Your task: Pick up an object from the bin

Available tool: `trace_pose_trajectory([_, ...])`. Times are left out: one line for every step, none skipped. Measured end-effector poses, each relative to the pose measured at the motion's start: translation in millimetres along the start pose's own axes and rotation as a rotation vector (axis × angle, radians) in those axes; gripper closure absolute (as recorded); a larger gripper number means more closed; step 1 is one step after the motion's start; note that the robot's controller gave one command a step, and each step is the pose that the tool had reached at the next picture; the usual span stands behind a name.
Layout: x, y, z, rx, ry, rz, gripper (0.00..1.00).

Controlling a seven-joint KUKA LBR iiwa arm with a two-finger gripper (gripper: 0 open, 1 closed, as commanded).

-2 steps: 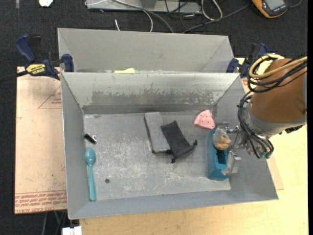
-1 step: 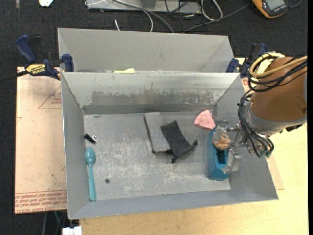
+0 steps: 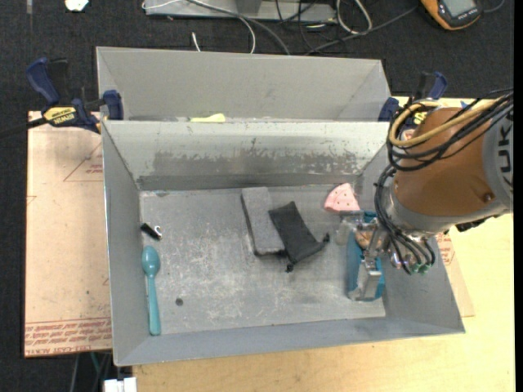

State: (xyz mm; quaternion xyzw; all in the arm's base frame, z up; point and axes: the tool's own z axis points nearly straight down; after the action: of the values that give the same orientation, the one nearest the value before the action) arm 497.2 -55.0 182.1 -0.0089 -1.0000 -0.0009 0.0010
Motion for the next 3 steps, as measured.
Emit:
trace_pose_trajectory([-11.6,14.8,14.9,0.002,-0.005,-0.019,0.00])
trace_pose_trajectory([-34.9,54.5,76.6,0.000,-0.006,-0.013,0.00])
trace_pose_trajectory([-49.7,73.2,94.8,0.000,-0.002,0.050,0.00])
